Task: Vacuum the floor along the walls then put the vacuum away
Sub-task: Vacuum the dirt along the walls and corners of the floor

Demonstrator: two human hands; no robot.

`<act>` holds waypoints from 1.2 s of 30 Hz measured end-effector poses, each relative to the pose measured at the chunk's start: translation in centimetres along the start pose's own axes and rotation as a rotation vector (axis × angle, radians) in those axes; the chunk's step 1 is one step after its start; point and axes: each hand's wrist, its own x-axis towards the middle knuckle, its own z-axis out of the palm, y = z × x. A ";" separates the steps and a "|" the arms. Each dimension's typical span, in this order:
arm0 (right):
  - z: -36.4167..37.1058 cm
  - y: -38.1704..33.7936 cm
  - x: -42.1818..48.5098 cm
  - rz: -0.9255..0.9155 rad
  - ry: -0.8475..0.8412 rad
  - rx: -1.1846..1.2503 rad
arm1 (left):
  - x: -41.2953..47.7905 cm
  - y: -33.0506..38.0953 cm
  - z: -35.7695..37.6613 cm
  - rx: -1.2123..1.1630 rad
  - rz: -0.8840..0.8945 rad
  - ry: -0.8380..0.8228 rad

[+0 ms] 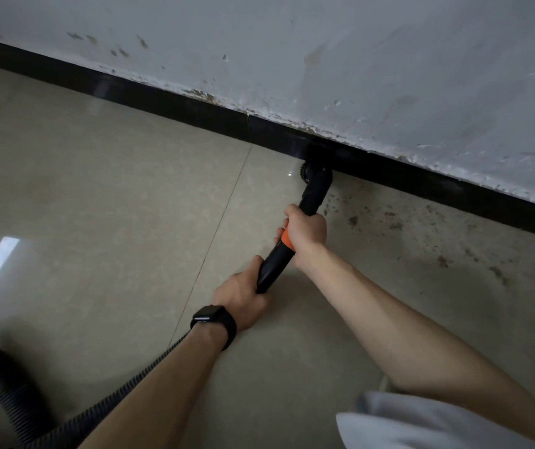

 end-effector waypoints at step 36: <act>-4.1 6.6 -5.6 0.068 -0.024 0.080 | -6.6 -5.6 3.5 0.359 0.287 0.089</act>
